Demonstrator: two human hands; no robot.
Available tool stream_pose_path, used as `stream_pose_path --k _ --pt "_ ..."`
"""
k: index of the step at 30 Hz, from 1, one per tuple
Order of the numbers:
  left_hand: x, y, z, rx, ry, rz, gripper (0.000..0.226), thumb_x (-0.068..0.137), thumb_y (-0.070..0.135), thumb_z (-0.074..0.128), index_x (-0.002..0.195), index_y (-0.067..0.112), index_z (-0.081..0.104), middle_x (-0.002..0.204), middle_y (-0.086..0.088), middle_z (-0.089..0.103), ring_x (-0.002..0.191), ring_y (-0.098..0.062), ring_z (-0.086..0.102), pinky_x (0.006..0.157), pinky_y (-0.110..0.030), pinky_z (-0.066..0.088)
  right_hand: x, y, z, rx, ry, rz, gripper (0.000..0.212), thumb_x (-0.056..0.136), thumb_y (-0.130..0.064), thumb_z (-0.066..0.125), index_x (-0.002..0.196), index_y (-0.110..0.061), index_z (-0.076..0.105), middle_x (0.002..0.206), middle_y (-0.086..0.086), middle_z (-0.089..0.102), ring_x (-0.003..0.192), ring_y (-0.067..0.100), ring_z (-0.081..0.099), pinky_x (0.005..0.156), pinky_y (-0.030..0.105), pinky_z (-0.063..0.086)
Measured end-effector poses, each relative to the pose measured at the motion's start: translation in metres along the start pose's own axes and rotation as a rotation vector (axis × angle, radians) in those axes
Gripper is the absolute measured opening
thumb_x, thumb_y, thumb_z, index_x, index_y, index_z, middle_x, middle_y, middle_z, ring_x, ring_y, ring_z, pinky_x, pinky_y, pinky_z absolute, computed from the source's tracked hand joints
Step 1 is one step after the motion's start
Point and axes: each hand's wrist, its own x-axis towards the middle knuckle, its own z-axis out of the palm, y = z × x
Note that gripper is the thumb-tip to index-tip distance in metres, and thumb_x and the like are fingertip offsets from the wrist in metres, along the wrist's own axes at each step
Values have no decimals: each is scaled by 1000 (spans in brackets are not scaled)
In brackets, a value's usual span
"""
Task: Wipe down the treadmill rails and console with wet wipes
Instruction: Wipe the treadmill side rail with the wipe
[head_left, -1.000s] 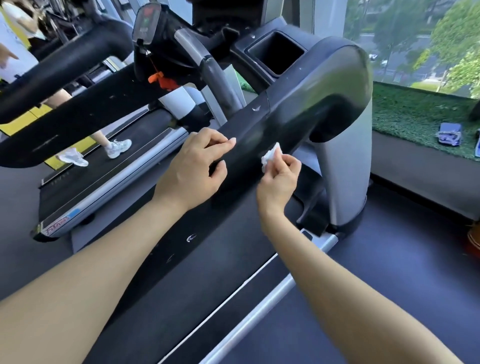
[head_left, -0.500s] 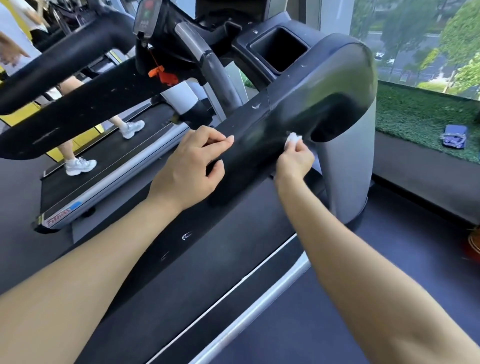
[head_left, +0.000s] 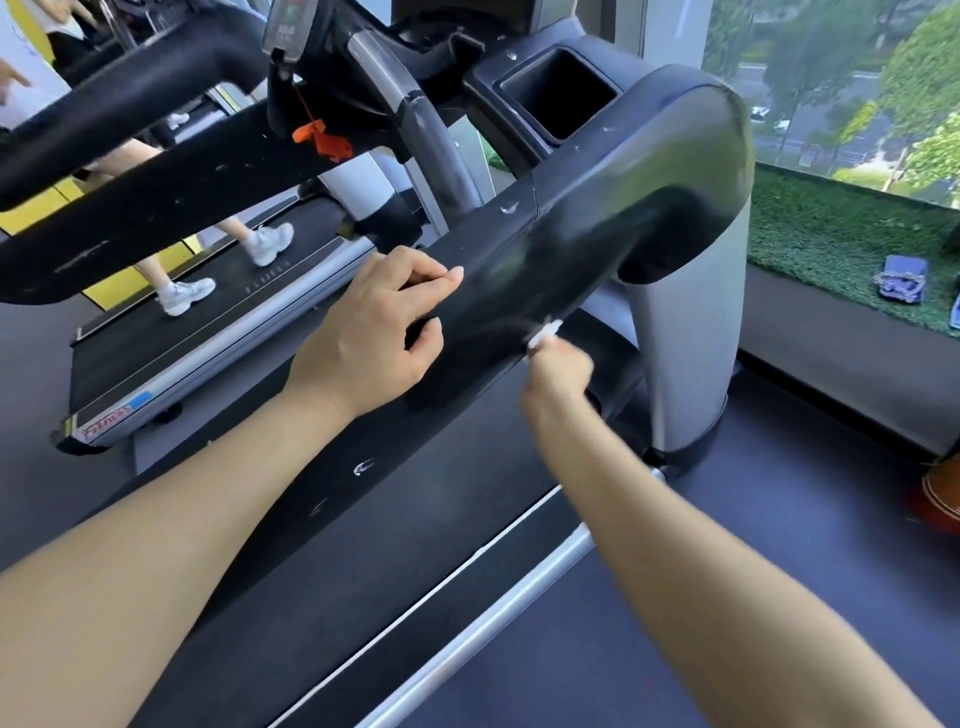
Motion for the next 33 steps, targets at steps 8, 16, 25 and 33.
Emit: stream_pose_path --k 8,16,25,33 --pt "1 1 0 8 -2 5 45 85 10 57 129 14 59 112 -2 55 99 -18 45 70 -42 55 -20 43 -1 -79 -85 -40 48 97 -26 46 53 -20 28 54 -4 25 53 13 18 43 23 14" --pt "0 1 1 19 15 18 45 83 6 59 128 12 60 111 -4 57 98 -16 42 74 -28 47 -2 7 -3 -154 -53 -200 44 98 -13 45 54 -14 42 54 -1 39 49 11 32 47 20 30" --pt "1 0 1 23 -2 28 46 83 7 58 129 12 59 113 -4 55 101 -18 42 76 -34 51 -58 66 -2 -205 -156 -306 33 97 -9 36 67 -4 51 71 3 51 60 12 39 49 15 32" --pt "1 0 1 30 -1 13 46 84 7 60 129 14 59 113 -3 55 99 -15 40 67 -28 45 -16 21 6 -234 -48 -510 26 93 -3 34 71 -6 46 82 11 44 70 18 37 53 19 30"
